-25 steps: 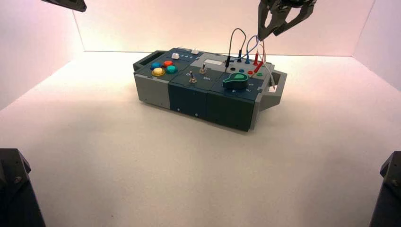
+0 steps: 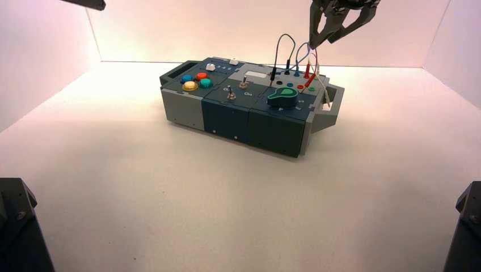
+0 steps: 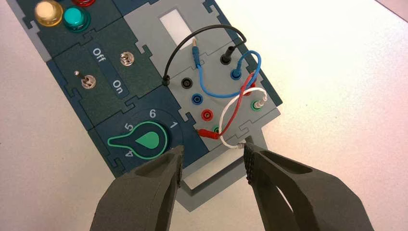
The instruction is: Move the left gripper to the right.
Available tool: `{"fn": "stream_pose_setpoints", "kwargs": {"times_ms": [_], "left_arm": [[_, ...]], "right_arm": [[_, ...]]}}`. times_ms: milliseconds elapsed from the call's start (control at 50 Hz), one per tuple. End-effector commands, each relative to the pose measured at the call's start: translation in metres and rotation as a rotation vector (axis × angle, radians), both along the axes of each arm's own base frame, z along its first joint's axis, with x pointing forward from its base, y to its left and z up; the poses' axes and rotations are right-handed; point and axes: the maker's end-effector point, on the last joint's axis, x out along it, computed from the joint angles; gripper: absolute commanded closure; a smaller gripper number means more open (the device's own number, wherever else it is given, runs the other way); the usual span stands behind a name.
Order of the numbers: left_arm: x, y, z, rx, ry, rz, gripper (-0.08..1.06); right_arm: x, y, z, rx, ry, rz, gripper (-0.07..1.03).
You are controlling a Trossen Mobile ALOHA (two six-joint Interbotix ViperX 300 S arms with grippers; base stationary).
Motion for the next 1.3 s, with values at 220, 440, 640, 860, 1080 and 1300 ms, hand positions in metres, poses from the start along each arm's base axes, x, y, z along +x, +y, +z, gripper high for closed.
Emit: {"fn": "stream_pose_setpoints", "kwargs": {"times_ms": [220, 440, 640, 860, 1080, 1300], "left_arm": [[-0.006, -0.022, 0.02, 0.007, -0.103, -0.043, 1.01], [-0.021, -0.065, 0.011, -0.042, -0.044, -0.165, 1.01], [-0.034, -0.089, 0.006, -0.114, 0.017, -0.181, 1.01], [-0.05, -0.107, -0.004, -0.136, 0.049, -0.213, 1.01], [-0.057, -0.124, -0.008, -0.209, 0.065, -0.158, 1.01], [-0.057, -0.149, -0.014, -0.233, 0.093, -0.168, 1.01]], "right_arm": [[0.004, 0.001, 0.013, 0.02, -0.037, -0.006, 0.34], [0.004, 0.001, 0.013, 0.02, -0.037, -0.006, 0.34], [0.005, 0.001, 0.014, 0.02, -0.038, -0.006, 0.34], [0.004, 0.002, 0.015, 0.02, -0.038, -0.004, 0.34], [0.004, 0.002, 0.015, 0.02, -0.035, -0.005, 0.34], [0.005, 0.002, 0.016, 0.024, -0.036, -0.008, 0.34]]}}
